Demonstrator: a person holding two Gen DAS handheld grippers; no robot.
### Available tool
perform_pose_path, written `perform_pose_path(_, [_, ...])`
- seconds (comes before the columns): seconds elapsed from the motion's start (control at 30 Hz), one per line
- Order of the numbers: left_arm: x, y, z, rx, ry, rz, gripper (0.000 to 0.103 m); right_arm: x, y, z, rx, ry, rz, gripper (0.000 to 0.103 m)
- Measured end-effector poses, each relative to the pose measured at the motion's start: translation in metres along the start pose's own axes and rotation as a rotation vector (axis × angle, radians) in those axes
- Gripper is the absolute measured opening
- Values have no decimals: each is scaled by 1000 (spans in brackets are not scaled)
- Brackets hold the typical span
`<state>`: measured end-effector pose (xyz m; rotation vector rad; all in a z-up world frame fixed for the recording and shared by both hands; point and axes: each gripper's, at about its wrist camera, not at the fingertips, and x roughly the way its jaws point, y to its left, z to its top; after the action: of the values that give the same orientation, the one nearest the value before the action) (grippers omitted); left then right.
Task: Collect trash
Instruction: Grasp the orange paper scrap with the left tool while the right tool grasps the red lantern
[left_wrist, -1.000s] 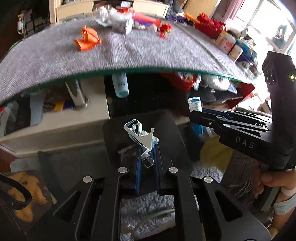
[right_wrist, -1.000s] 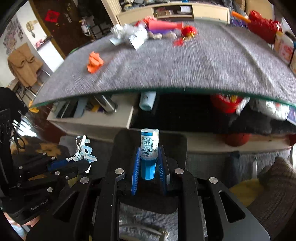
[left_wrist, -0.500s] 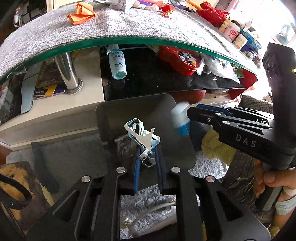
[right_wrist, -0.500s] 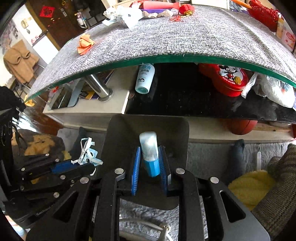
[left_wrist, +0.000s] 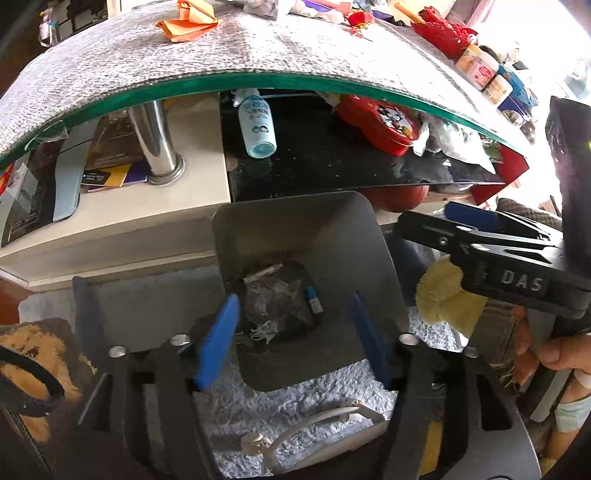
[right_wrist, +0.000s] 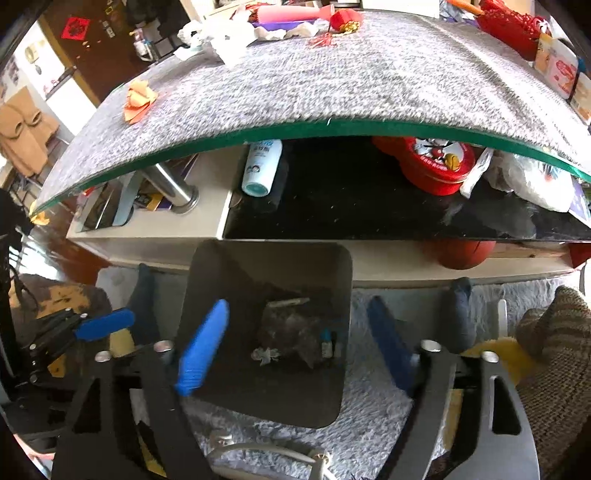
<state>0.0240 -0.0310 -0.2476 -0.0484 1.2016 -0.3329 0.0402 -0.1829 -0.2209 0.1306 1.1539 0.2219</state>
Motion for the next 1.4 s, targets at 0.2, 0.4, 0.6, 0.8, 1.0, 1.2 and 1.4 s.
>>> perform_pose_path(0.2, [-11,2,11,3,-30,19,77,-11,-5,16,24,-28,-2,88])
perform_pose_path(0.4, [-39,-2,28,25,-101,48,83,-37,-10,41,47,-96,7,88])
perform_pose_path(0.6, [-70,7,57,8,-164,78,86,-61,-10,72,42,-162,5,88])
perform_pose_path(0.8, [-92,14,88,11,-208,117,88,-70,-14,104,47,-201,-1,88])
perform_pose_path(1.0, [-95,25,121,4,-224,139,88,-64,-18,134,62,-210,-11,88])
perform_pose_path(1.2, [-85,40,148,-18,-217,151,91,-50,-24,162,69,-210,-36,88])
perform_pose_path(1.4, [-68,54,167,-35,-198,175,91,-31,-33,187,70,-204,-73,88])
